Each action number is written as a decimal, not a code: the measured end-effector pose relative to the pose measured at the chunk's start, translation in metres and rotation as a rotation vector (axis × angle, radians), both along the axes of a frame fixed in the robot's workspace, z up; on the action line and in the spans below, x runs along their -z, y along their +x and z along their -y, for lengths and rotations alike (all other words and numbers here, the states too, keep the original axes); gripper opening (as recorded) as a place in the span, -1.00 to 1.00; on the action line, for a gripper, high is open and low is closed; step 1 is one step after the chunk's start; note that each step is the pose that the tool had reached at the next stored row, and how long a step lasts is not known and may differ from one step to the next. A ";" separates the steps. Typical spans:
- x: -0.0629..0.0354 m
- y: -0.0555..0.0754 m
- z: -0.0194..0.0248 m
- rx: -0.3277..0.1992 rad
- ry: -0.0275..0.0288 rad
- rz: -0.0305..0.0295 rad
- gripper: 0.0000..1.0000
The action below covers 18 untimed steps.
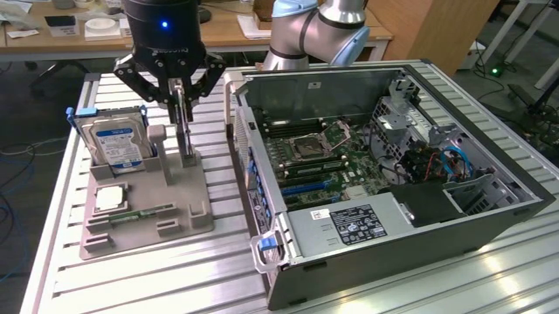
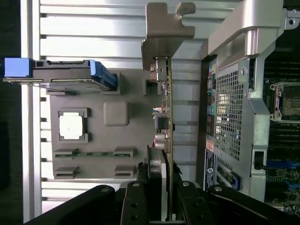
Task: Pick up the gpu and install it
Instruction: 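Pick up the gpu and move the gpu toward the slot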
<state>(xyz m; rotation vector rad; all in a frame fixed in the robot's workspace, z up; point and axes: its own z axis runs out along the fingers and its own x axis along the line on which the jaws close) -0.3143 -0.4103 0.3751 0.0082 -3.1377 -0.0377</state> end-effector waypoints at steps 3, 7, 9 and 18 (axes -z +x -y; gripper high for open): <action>-0.0035 0.000 0.0000 0.000 0.0000 0.0000 -0.44; -0.0081 0.000 0.0000 0.000 0.0000 0.0000 -0.44; -0.0104 0.000 0.0000 0.000 0.0000 0.0000 -0.44; -0.0213 0.000 0.0000 0.000 0.0000 0.0000 -0.44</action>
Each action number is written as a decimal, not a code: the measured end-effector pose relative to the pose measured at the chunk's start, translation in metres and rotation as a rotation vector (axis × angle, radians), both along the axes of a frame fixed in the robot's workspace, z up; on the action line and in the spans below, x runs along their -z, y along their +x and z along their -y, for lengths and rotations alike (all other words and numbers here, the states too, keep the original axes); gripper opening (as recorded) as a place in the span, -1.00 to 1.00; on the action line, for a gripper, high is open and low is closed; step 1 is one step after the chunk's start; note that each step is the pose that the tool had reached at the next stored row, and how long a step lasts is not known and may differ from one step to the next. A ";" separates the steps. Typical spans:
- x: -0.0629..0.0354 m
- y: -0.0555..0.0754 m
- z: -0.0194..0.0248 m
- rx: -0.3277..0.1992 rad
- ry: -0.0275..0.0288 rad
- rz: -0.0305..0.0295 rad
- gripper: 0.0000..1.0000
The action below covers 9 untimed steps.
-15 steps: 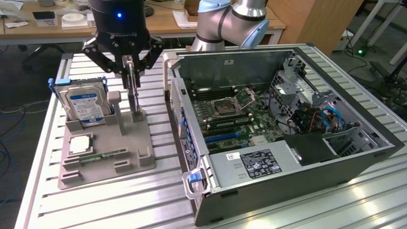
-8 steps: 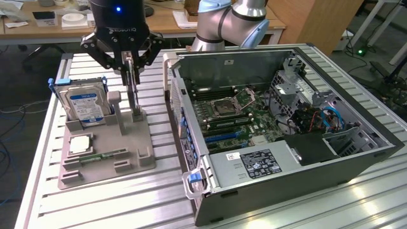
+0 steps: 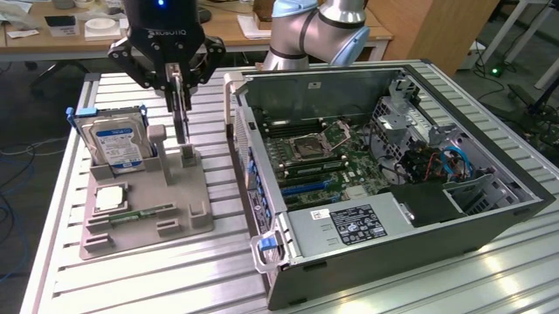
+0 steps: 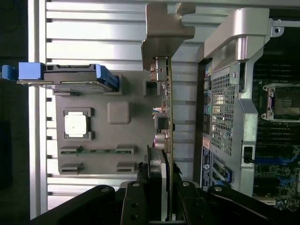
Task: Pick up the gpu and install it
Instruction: 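Pick up the gpu and move the gpu toward the slot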
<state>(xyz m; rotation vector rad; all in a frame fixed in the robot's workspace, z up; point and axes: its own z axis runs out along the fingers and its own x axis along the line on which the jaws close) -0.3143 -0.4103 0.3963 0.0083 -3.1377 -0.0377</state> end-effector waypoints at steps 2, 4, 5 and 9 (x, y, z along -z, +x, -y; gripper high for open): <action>-0.0019 0.000 0.0000 0.000 0.0000 0.0000 -0.44; -0.0039 0.000 0.0000 0.000 0.0000 0.0001 -0.44; -0.0049 0.000 0.0000 0.000 0.0000 0.0000 -0.44; -0.0087 0.000 0.0000 0.000 0.0000 0.0000 -0.44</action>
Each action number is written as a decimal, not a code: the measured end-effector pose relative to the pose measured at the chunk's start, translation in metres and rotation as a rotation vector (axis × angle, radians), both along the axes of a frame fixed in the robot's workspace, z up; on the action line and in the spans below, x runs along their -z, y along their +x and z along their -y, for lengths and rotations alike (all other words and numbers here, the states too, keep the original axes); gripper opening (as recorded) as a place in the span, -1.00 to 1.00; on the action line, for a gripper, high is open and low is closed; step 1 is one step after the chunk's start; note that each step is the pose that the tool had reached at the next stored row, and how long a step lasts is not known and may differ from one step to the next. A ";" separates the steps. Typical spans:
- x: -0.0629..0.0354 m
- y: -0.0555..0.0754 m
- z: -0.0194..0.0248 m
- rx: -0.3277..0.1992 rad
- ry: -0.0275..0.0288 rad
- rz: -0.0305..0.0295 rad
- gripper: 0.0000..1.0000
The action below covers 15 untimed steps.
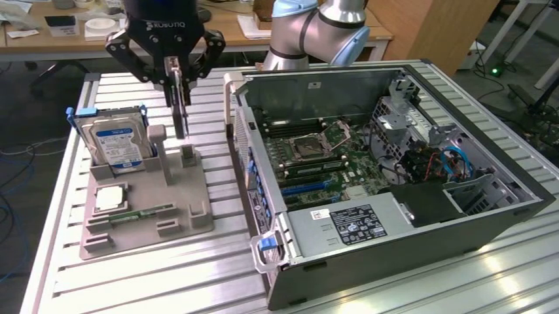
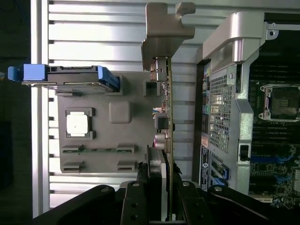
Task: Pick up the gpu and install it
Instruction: 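Pick up the gpu and move the gpu toward the slot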
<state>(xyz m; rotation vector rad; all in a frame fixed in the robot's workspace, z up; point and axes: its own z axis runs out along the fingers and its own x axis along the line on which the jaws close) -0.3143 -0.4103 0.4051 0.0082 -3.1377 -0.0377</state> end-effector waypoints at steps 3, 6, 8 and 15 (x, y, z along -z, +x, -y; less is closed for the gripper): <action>-0.0029 0.000 0.0000 0.000 0.0000 0.0000 -0.44; -0.0064 0.000 0.0000 0.000 -0.0001 -0.0001 -0.44; -0.0086 0.000 0.0000 0.000 0.0000 0.0000 -0.44; -0.0126 0.000 0.0000 0.000 0.0001 0.0001 -0.44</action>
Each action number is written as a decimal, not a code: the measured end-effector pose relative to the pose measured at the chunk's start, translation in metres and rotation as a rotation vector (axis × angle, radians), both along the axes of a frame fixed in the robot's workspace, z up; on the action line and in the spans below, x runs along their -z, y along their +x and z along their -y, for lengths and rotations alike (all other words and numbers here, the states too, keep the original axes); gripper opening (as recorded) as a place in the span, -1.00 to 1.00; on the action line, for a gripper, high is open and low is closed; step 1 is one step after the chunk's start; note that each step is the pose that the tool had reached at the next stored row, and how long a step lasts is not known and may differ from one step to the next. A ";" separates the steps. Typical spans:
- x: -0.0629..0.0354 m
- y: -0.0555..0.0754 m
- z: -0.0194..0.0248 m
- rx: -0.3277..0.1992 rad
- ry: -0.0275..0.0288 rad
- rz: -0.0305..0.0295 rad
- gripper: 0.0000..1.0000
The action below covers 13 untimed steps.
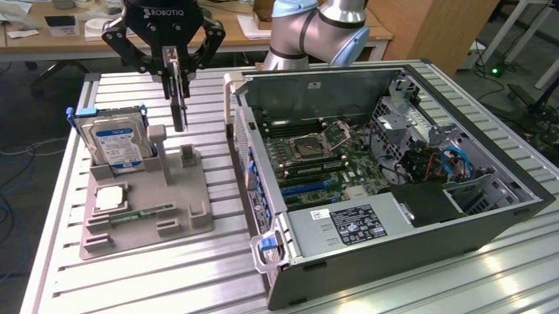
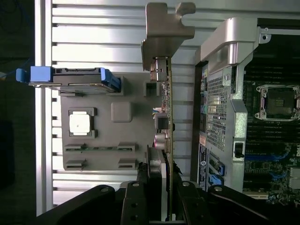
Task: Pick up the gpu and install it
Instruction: 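Pick up the gpu and move the gpu toward the slot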
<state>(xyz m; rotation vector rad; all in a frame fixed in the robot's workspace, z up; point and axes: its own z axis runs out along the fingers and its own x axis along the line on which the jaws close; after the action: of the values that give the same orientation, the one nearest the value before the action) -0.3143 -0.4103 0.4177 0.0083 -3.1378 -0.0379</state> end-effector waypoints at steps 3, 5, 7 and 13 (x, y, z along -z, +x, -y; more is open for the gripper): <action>-0.0001 0.000 0.0000 0.000 -0.0001 -0.0001 -0.44; -0.0003 0.001 0.0001 0.000 -0.0004 -0.0005 -0.44; -0.0001 0.002 0.0000 0.000 -0.0001 -0.0001 -0.44; -0.0001 0.008 0.0000 0.000 -0.0001 -0.0001 -0.44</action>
<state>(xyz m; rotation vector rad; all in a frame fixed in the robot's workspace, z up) -0.3060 -0.4103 0.4178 0.0083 -3.1376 -0.0377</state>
